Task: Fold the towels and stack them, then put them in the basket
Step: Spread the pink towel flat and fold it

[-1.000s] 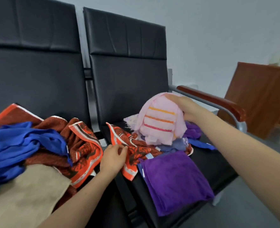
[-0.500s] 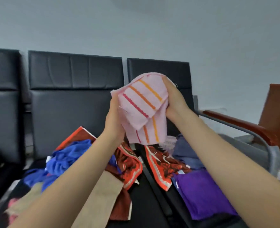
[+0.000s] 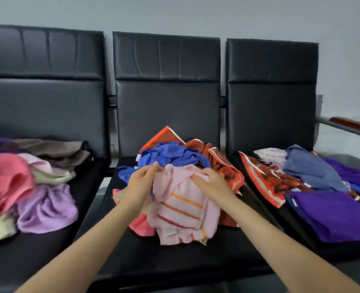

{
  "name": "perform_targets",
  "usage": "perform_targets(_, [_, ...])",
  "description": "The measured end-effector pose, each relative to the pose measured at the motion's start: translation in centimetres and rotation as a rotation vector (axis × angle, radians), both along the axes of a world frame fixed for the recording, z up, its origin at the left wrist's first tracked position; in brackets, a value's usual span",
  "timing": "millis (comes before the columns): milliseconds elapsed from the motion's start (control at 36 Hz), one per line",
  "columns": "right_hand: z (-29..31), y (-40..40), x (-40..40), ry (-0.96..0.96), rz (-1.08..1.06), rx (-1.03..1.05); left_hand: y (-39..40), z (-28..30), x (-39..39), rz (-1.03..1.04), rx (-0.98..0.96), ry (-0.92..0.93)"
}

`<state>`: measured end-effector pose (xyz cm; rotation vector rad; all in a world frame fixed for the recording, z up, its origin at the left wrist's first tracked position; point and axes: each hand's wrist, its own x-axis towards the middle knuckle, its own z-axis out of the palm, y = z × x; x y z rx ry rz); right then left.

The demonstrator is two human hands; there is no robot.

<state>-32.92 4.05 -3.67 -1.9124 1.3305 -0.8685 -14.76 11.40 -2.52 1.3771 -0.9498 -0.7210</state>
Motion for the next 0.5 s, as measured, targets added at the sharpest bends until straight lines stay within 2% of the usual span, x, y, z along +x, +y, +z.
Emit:
perform_targets(28, [-0.5, -0.4, 0.0, 0.133, -0.021, -0.104, -0.1, -0.1, 0.4, 0.008, 0.008, -0.017])
perform_targets(83, [-0.8, -0.5, 0.3, 0.335, -0.038, -0.438, -0.1, -0.5, 1.7, 0.012, 0.029, -0.006])
perform_targets(139, [-0.3, 0.0, 0.7, 0.334, 0.075, -0.76, 0.0, -0.9, 2.7, -0.026, 0.057, 0.074])
perform_targets(167, [-0.2, 0.2, 1.0, 0.323, 0.158, -0.849, 0.3, -1.2, 3.2, -0.041, 0.074, 0.106])
perform_targets(194, [-0.3, 0.4, 1.2, 0.306, 0.244, -0.848, 0.4, -1.5, 3.8, -0.048, 0.092, 0.112])
perform_targets(222, [-0.3, 0.6, 1.4, 0.27, 0.321, -0.759, 0.5, -1.7, 4.2, -0.057, 0.105, 0.105])
perform_targets(306, [0.0, 1.1, 1.5, 0.136, 0.359, -0.315, 0.6, -2.3, 5.3, -0.087, 0.143, 0.139])
perform_targets(417, [-0.2, 1.0, 0.9, 0.287, 0.33, -0.237, 0.9, -3.3, 6.6, -0.126, 0.195, 0.136])
perform_targets(500, [0.1, 0.9, 1.1, 0.142, 0.345, -0.13, 1.0, -3.9, 6.9, -0.155, 0.218, 0.119])
